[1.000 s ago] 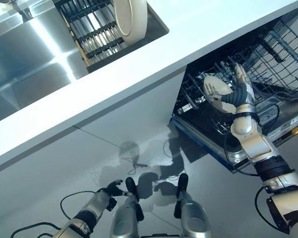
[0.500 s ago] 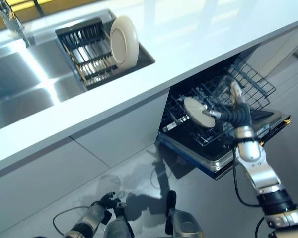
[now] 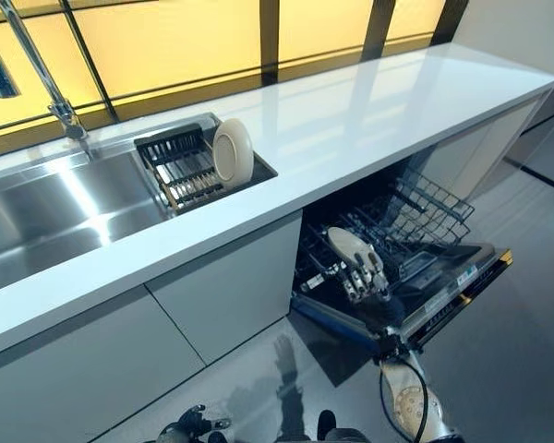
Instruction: Take plates into dishwasher
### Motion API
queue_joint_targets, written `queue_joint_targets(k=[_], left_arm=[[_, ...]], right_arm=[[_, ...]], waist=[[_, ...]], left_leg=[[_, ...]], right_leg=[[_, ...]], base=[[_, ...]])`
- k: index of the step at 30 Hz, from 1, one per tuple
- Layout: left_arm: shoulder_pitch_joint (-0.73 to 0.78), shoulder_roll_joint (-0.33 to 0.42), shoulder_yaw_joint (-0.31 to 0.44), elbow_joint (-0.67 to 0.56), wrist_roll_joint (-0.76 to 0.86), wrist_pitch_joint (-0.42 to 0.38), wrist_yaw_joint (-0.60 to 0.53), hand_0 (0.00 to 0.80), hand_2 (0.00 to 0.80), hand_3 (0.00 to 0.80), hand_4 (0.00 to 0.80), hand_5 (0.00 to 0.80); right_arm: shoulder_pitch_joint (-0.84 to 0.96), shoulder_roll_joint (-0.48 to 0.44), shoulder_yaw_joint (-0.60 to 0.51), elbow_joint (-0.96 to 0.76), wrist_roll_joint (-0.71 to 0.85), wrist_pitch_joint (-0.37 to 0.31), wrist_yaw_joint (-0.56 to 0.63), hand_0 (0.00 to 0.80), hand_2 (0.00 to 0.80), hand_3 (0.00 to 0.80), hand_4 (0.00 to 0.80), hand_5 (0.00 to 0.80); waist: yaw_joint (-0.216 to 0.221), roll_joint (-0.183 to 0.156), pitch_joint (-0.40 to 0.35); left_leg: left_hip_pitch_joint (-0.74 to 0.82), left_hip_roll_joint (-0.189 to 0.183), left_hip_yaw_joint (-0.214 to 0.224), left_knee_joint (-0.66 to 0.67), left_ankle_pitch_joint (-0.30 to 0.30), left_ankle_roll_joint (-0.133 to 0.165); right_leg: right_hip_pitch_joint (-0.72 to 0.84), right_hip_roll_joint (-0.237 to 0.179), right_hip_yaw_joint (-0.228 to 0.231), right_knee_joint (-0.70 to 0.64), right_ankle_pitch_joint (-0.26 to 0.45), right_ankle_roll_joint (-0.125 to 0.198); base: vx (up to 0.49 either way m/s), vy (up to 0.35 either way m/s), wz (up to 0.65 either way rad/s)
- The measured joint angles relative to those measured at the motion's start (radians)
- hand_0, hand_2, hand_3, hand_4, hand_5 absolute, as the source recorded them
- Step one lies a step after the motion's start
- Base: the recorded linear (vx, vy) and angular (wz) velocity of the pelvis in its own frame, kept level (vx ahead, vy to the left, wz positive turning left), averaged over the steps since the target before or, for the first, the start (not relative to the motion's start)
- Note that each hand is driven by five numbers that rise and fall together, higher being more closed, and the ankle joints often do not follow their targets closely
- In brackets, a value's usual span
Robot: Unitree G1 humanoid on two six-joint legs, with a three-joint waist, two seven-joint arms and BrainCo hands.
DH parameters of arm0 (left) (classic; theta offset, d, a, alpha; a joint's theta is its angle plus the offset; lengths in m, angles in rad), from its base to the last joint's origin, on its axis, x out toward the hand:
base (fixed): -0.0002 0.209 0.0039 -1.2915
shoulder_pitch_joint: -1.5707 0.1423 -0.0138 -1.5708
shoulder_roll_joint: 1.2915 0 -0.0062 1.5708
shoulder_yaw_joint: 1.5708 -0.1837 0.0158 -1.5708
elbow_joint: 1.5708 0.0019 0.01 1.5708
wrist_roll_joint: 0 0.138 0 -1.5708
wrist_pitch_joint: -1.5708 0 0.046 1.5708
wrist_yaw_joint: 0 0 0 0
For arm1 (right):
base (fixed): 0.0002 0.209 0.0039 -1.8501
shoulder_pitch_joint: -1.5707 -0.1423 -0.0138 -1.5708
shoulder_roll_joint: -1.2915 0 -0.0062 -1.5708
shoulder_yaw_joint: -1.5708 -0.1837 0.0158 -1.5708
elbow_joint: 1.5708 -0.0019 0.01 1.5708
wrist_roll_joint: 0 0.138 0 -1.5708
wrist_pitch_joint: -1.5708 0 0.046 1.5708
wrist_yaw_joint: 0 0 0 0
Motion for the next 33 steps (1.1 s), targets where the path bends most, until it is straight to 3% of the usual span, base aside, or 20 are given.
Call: queue_joint_targets(k=[9,14,16,21,24,26,27,28,30,31,32,33], left_arm=[[0.000,0.006,0.001,0.030,-0.038,-0.020,0.003,0.000,0.000,0.000,0.000,0.000],[0.000,0.012,0.000,0.062,-0.038,-0.027,0.009,0.000,0.000,0.000,0.000,0.000],[0.000,0.015,0.000,0.074,-0.038,-0.027,0.008,0.000,0.000,0.000,0.000,0.000],[-0.008,0.024,-0.002,0.123,-0.037,-0.026,0.001,0.000,0.000,0.000,0.000,0.000],[-0.029,0.015,-0.024,0.135,-0.034,-0.025,-0.002,0.000,0.000,0.000,0.000,0.000],[-0.059,0.008,-0.036,0.152,-0.032,-0.022,-0.003,0.000,0.000,0.000,0.000,0.000],[-0.072,0.001,-0.033,0.156,-0.024,-0.017,-0.003,0.000,0.000,0.000,0.000,0.000],[-0.062,0.003,-0.040,0.155,-0.017,-0.016,-0.003,0.000,0.000,0.000,0.000,0.000],[-0.062,0.021,-0.049,0.154,-0.016,-0.006,-0.003,0.000,0.000,0.000,0.000,0.000],[-0.075,0.039,-0.050,0.153,-0.014,0.005,-0.006,0.000,0.000,0.000,0.000,0.000],[-0.080,0.051,-0.045,0.158,-0.011,0.018,-0.012,0.000,0.000,0.000,0.000,0.000],[-0.080,0.051,-0.027,0.160,-0.002,0.030,-0.012,0.000,0.000,0.000,0.000,0.000]], right_arm=[[-0.002,0.107,0.067,-0.158,0.368,-0.001,0.163,0.000,0.000,0.000,0.000,0.000],[-0.022,0.118,0.122,-0.246,0.344,-0.051,0.227,0.000,0.000,0.000,0.000,0.000],[-0.028,0.117,0.127,-0.260,0.278,-0.084,0.225,0.000,0.000,0.000,0.000,0.000],[-0.083,0.061,0.095,-0.278,-0.140,-0.232,0.107,0.000,0.000,0.000,0.000,0.000],[-0.111,-0.024,0.032,-0.281,-0.388,-0.321,-0.003,0.000,0.000,0.000,0.000,0.000],[-0.138,-0.082,-0.011,-0.304,-0.508,-0.367,-0.079,0.000,0.000,0.000,0.000,0.000],[-0.182,-0.170,-0.033,-0.318,-0.589,-0.406,-0.139,0.000,0.000,0.000,0.000,0.000],[-0.192,-0.193,-0.047,-0.320,-0.631,-0.419,-0.177,0.000,0.000,0.000,0.000,0.000],[-0.237,-0.216,-0.078,-0.327,-0.679,-0.425,-0.254,0.000,0.000,0.000,0.000,0.000],[-0.265,-0.215,-0.106,-0.334,-0.710,-0.424,-0.293,0.000,0.000,0.000,0.000,0.000],[-0.314,-0.240,-0.113,-0.353,-0.731,-0.410,-0.336,0.000,0.000,0.000,0.000,0.000],[-0.350,-0.260,-0.119,-0.361,-0.755,-0.405,-0.365,0.000,0.000,0.000,0.000,0.000]], waist=[[0.051,-0.009,-0.036],[0.077,-0.024,-0.064],[0.079,-0.033,-0.070],[0.079,-0.055,-0.076],[0.085,-0.016,-0.046],[0.085,-0.016,-0.025],[0.082,0.005,0.003],[0.083,0.022,0.004],[0.085,0.037,0.004],[0.079,0.005,-0.002],[0.079,-0.032,0.004],[0.081,-0.054,0.011]], left_leg=[[-0.006,-0.029,-0.006,-0.001,0.002,0.014],[-0.026,-0.063,-0.019,0.000,-0.002,0.040],[-0.031,-0.076,-0.028,0.001,-0.005,0.046],[-0.039,-0.111,-0.061,0.001,-0.011,0.075],[-0.045,-0.085,-0.068,0.003,-0.011,0.081],[-0.093,-0.101,-0.065,0.120,-0.048,0.128],[-0.138,-0.100,-0.075,0.192,-0.101,0.146],[-0.117,-0.096,-0.077,0.155,-0.101,0.146],[-0.104,-0.090,-0.117,0.074,-0.105,0.140],[-0.102,-0.127,-0.134,0.061,-0.133,0.126],[-0.139,-0.146,-0.108,0.204,-0.136,0.196],[-0.126,-0.175,-0.128,0.203,-0.126,0.184]], right_leg=[[-0.001,-0.041,-0.025,0.034,-0.017,0.018],[-0.043,-0.090,-0.033,0.104,-0.049,0.043],[-0.045,-0.103,-0.034,0.121,-0.055,0.056],[-0.066,-0.147,-0.026,0.215,-0.063,0.084],[-0.098,-0.133,-0.018,0.292,0.026,0.097],[-0.146,-0.163,0.002,0.352,0.052,0.104],[-0.157,-0.182,0.036,0.387,0.086,0.097],[-0.158,-0.177,0.045,0.396,0.112,0.085],[-0.155,-0.115,0.056,0.399,0.061,0.097],[-0.154,-0.110,0.064,0.348,0.025,0.103],[-0.149,-0.131,0.088,0.317,-0.032,0.158],[-0.123,-0.136,0.103,0.294,-0.054,0.165]], base=[[0.041,0.155,0.11],[0.012,0.127,0.14],[0.030,0.115,0.18],[0.081,0.152,0.28],[0.101,0.132,0.35],[0.119,0.084,0.18],[0.141,0.042,0.26],[0.175,0.025,0.34],[0.166,-0.020,0.36],[0.167,-0.045,0.38],[0.184,-0.051,0.30],[0.183,-0.034,0.22]])
